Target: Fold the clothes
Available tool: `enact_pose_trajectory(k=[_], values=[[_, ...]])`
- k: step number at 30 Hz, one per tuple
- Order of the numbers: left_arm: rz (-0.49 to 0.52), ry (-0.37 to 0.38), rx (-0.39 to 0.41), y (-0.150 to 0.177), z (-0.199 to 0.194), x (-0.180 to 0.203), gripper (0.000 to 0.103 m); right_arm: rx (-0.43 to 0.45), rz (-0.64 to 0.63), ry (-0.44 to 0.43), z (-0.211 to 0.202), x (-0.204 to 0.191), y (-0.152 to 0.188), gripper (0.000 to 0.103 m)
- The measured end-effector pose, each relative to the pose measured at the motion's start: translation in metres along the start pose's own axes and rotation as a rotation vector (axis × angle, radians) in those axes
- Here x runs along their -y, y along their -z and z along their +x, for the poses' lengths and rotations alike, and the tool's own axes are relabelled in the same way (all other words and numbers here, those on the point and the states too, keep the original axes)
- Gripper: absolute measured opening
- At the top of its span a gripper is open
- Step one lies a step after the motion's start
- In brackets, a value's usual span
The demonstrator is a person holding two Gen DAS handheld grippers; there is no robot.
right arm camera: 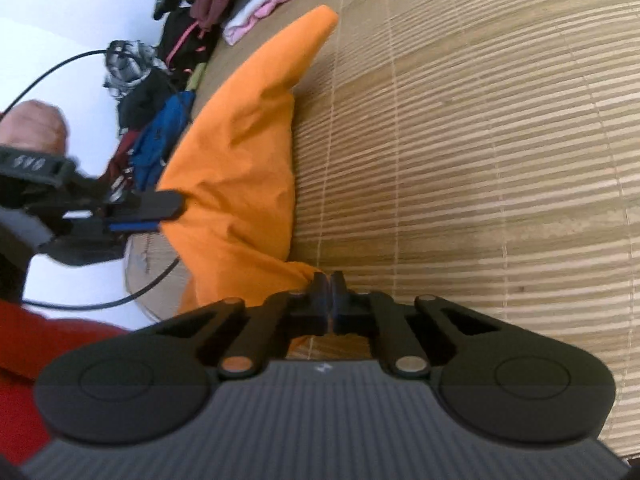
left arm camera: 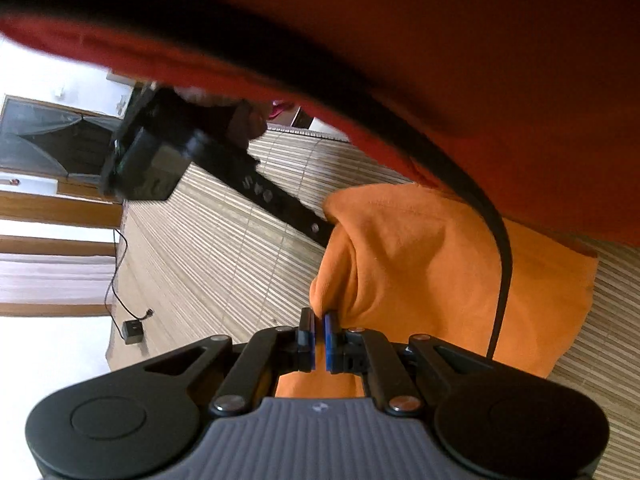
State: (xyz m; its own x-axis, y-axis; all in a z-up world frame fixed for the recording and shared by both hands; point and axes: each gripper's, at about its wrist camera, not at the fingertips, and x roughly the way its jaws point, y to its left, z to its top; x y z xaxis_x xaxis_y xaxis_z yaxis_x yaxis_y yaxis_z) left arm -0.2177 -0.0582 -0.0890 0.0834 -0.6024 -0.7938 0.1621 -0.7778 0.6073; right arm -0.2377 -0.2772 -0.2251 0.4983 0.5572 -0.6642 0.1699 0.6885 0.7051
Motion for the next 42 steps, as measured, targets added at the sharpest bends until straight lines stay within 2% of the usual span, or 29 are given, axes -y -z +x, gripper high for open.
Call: enact_pose_trajectory(k=[4, 8, 10, 13, 14, 16, 17, 18, 20, 21, 22, 25, 26, 28, 31, 33, 37, 38, 39, 40, 41, 42], values=[[-0.017, -0.012, -0.005, 0.003, -0.008, 0.008, 0.005, 0.009, 0.114, 0.017, -0.005, 0.011, 0.0, 0.004], [-0.036, -0.058, -0.004, 0.003, -0.025, 0.02, 0.0, -0.014, 0.271, 0.054, -0.01, 0.026, 0.022, 0.003], [-0.051, -0.067, -0.024, 0.006, -0.025, 0.02, 0.0, -0.012, 0.4, 0.019, -0.016, 0.039, 0.036, 0.004], [-0.079, -0.063, -0.037, 0.009, -0.022, 0.019, 0.0, -0.002, 0.384, 0.008, -0.025, 0.041, 0.048, 0.006], [-0.105, -0.064, -0.047, 0.01, -0.017, 0.016, 0.003, -0.003, 0.366, 0.014, -0.027, 0.041, 0.05, 0.008], [-0.219, -0.052, -0.087, 0.015, -0.011, 0.013, 0.007, 0.016, 0.321, 0.036, -0.035, 0.039, 0.049, 0.02], [-0.322, -0.043, -0.112, 0.018, -0.012, 0.014, 0.007, 0.047, 0.301, 0.037, -0.043, 0.039, 0.047, 0.043], [-0.466, -0.026, -0.126, 0.024, -0.015, 0.013, 0.007, 0.085, 0.271, 0.026, -0.052, 0.039, 0.046, 0.07], [-0.801, 0.005, -0.124, 0.038, -0.023, 0.013, 0.008, 0.168, 0.203, 0.005, -0.067, 0.04, 0.041, 0.089], [-1.011, 0.009, -0.113, 0.047, -0.029, 0.016, 0.008, 0.186, 0.17, -0.014, -0.067, 0.041, 0.035, 0.089], [-1.219, 0.006, -0.1, 0.055, -0.033, 0.021, 0.01, 0.144, 0.153, -0.052, -0.059, 0.044, 0.027, 0.089], [-1.676, -0.036, -0.072, 0.063, -0.04, 0.049, 0.013, 0.018, 0.101, -0.169, -0.033, 0.054, 0.0, 0.087], [-1.792, -0.054, -0.069, 0.062, -0.041, 0.059, 0.014, -0.026, 0.081, -0.223, -0.024, 0.054, -0.006, 0.087], [-1.927, -0.093, -0.087, 0.051, -0.038, 0.079, 0.014, -0.119, 0.036, -0.298, -0.008, 0.05, -0.017, 0.087], [-2.04, -0.116, -0.128, 0.034, -0.03, 0.108, 0.015, -0.25, -0.037, -0.312, 0.01, 0.035, -0.027, 0.087], [-2.107, -0.163, -0.093, 0.03, -0.028, 0.123, 0.015, -0.323, -0.054, -0.321, 0.018, 0.027, -0.027, 0.089], [-2.194, -0.224, 0.006, 0.037, -0.03, 0.135, 0.014, -0.337, 0.021, -0.297, 0.026, 0.02, -0.028, 0.088], [-2.192, -0.226, 0.017, 0.038, -0.03, 0.136, 0.013, -0.315, 0.054, -0.284, 0.026, 0.019, -0.026, 0.081], [-2.185, -0.223, 0.027, 0.038, -0.032, 0.137, 0.013, -0.286, 0.092, -0.257, 0.027, 0.02, -0.022, 0.055], [-2.178, -0.218, 0.035, 0.038, -0.033, 0.138, 0.013, -0.274, 0.153, -0.212, 0.027, 0.023, -0.015, 0.034], [-2.171, -0.211, 0.044, 0.04, -0.033, 0.139, 0.013, -0.261, 0.213, -0.169, 0.028, 0.027, -0.007, 0.019], [-2.166, -0.207, 0.05, 0.041, -0.032, 0.139, 0.013, -0.246, 0.261, -0.166, 0.029, 0.028, -0.003, 0.018]])
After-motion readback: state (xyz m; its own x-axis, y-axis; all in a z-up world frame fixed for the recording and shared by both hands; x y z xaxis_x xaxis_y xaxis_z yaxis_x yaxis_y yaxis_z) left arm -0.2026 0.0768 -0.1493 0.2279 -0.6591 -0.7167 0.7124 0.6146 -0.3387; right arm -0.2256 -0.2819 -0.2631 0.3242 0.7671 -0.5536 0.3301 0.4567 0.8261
